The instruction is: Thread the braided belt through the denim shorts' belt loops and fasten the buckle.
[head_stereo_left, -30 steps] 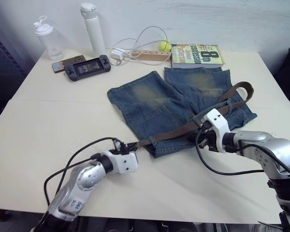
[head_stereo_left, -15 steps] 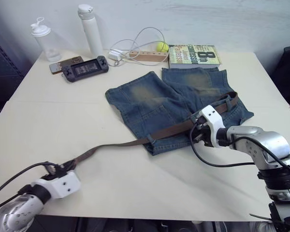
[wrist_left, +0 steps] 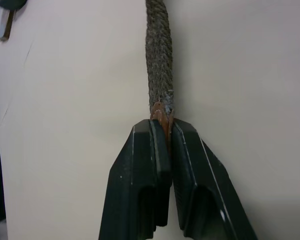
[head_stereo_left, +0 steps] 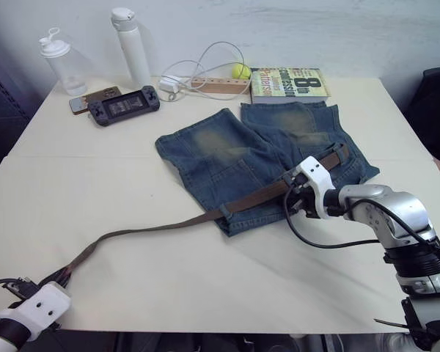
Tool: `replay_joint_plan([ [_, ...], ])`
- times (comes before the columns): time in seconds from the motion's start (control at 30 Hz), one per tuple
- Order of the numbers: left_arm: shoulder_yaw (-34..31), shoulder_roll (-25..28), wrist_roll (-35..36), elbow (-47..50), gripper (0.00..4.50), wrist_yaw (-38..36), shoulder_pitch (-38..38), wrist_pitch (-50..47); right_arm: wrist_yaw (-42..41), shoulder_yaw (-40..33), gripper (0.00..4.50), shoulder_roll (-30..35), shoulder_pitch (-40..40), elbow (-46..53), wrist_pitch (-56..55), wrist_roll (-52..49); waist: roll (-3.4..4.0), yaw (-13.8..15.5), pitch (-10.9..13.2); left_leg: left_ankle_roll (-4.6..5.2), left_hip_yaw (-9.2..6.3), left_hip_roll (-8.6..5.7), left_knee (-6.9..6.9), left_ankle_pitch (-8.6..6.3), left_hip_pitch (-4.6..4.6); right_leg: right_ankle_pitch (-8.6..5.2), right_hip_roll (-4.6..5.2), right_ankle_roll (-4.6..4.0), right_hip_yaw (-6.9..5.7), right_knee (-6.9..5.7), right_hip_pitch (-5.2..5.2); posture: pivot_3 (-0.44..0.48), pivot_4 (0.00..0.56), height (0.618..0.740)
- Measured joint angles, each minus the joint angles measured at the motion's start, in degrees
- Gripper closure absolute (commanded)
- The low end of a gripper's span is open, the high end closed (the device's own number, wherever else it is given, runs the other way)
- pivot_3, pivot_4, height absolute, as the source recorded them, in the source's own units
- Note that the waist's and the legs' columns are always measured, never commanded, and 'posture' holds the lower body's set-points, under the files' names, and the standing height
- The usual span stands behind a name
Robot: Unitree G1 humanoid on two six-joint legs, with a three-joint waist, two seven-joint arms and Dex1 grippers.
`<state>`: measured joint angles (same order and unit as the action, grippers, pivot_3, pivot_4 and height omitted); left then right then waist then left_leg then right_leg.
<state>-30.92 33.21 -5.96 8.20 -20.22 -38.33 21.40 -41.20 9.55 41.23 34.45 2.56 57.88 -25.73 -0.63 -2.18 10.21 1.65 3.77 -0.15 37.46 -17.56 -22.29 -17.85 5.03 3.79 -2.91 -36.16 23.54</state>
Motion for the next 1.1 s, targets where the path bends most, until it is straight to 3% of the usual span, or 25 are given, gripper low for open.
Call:
replay_joint_plan([
  [0.1,0.83,-1.23,7.37,0.62,3.32,-3.23,1.85,-1.21,-1.44,-0.28,4.50,0.00,-0.02,-0.20,-0.35,0.01,0.00,-0.05,0.00,0.00,0.01,0.00,0.00,0.00,-0.03,0.00,0.01,0.00,0.00,0.01,0.02,0.000,0.150,0.708],
  [0.2,3.30,0.18,19.58,6.07,2.00,-10.32,4.77,-8.02,-5.45,-1.05,3.43,1.34,-0.02,0.61,1.19,-2.06,0.05,0.19,0.04,0.03,0.00,0.00,-0.03,0.04,-0.13,0.00,0.03,0.01,-0.07,0.05,0.10,0.000,0.150,0.708],
  [0.23,4.97,2.98,24.63,10.09,1.44,-14.13,6.14,-12.62,-8.18,-1.16,2.85,3.23,0.03,1.86,2.34,-3.61,0.10,0.38,0.06,0.20,0.00,0.00,-0.06,0.14,-0.15,0.00,0.03,0.00,-0.10,0.09,0.11,0.000,0.150,0.708],
  [0.37,6.44,7.25,31.03,16.21,0.00,-18.18,9.80,-19.96,-12.47,-3.40,1.28,6.70,0.46,3.57,3.45,-6.39,0.21,0.57,0.14,0.25,-0.01,-0.01,-0.12,0.17,-0.19,0.01,0.03,0.01,-0.15,0.20,0.10,0.000,0.150,0.708],
  [0.47,12.00,14.08,35.16,21.34,0.00,-22.32,17.02,-29.42,-18.66,-7.42,0.02,13.60,1.07,5.73,4.08,-10.06,0.34,0.79,0.20,0.26,-0.03,-0.03,-0.10,0.17,-0.21,0.01,0.07,0.01,-0.24,0.21,0.06,0.000,0.150,0.708],
  [0.63,23.13,15.43,41.85,24.83,0.00,-23.85,34.09,-43.00,-24.41,-13.50,0.02,20.03,-2.40,9.59,4.41,-14.14,0.34,0.67,0.21,0.27,-0.04,-0.04,-0.12,0.20,-0.13,0.02,0.07,0.04,-0.30,0.21,-0.07,0.000,0.150,0.708],
  [0.73,29.68,13.20,45.21,25.09,0.00,-24.02,45.56,-50.86,-24.45,-16.92,0.02,21.74,-6.79,11.73,4.54,-15.14,0.34,0.74,0.21,0.13,-0.01,-0.05,-0.06,0.40,-0.14,0.07,0.06,0.13,-0.32,0.15,-0.10,0.000,0.150,0.708],
  [0.83,35.45,10.93,45.66,24.85,0.00,-24.75,50.87,-54.99,-24.05,-20.35,0.02,23.37,-9.98,14.58,4.43,-15.75,0.32,0.71,0.22,-0.02,0.02,-0.06,-0.06,0.57,-0.12,0.08,0.02,0.15,-0.32,0.10,-0.11,0.000,0.150,0.708],
  [1.1,53.13,4.34,32.23,13.62,0.00,-30.80,60.44,-52.52,-20.34,-32.13,0.02,25.25,-20.30,22.45,7.02,-17.60,0.30,2.18,0.23,-0.02,0.03,-0.07,0.09,0.76,-0.05,0.13,-0.03,0.23,-0.26,-0.04,-0.18,0.000,0.150,0.708],
])
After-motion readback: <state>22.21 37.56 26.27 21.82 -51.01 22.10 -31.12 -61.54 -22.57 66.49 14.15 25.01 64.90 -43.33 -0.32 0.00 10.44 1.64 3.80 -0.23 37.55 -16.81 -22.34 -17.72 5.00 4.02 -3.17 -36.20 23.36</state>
